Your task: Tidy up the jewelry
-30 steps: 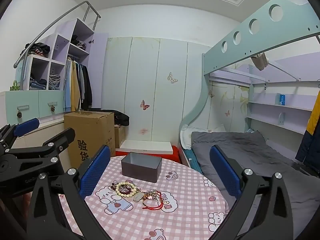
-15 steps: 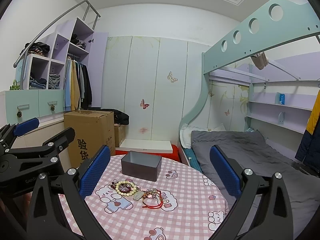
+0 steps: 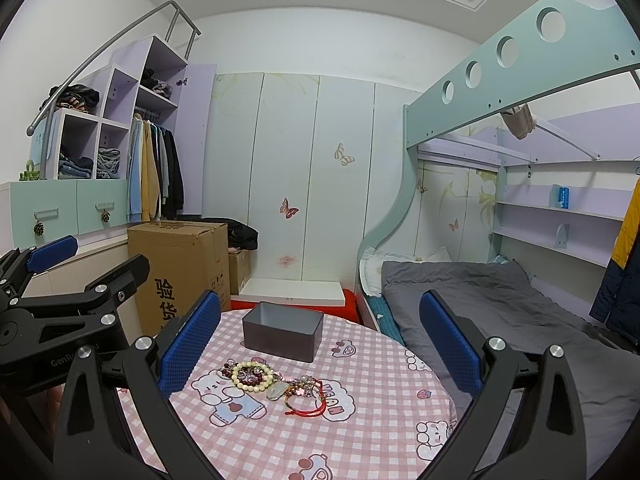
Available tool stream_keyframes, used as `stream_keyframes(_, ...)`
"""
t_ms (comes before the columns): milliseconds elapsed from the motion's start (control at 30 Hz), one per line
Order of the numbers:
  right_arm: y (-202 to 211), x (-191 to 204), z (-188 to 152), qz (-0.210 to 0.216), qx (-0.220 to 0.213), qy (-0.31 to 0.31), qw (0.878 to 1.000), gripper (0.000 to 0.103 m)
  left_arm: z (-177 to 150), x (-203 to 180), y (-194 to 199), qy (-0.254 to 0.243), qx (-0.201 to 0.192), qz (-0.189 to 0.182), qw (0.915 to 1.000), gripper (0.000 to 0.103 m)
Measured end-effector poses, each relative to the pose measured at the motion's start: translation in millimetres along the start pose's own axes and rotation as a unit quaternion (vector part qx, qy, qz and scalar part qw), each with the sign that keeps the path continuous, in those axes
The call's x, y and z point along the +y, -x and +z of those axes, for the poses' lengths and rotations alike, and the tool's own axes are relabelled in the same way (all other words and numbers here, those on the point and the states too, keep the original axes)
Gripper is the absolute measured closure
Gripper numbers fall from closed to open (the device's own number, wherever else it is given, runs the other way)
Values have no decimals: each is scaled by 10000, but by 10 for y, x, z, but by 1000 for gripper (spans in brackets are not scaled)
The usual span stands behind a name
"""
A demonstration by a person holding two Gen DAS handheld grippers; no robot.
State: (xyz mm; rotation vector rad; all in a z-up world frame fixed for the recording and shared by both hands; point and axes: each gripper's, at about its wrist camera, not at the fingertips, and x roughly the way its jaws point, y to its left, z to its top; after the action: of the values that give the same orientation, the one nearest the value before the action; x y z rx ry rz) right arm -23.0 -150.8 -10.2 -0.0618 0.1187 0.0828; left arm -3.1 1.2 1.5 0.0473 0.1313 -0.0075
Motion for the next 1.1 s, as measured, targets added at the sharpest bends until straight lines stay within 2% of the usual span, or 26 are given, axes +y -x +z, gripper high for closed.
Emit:
stream_keyframes(800,-16,-34,-51,41,4,-51,10000,7,40,-9,-39,29,28,-47,10000,6)
stream_keyframes(1100,-94,-74,48,115,42,-117,9999,7,113,-24,-155,-17,56,-18,10000,6)
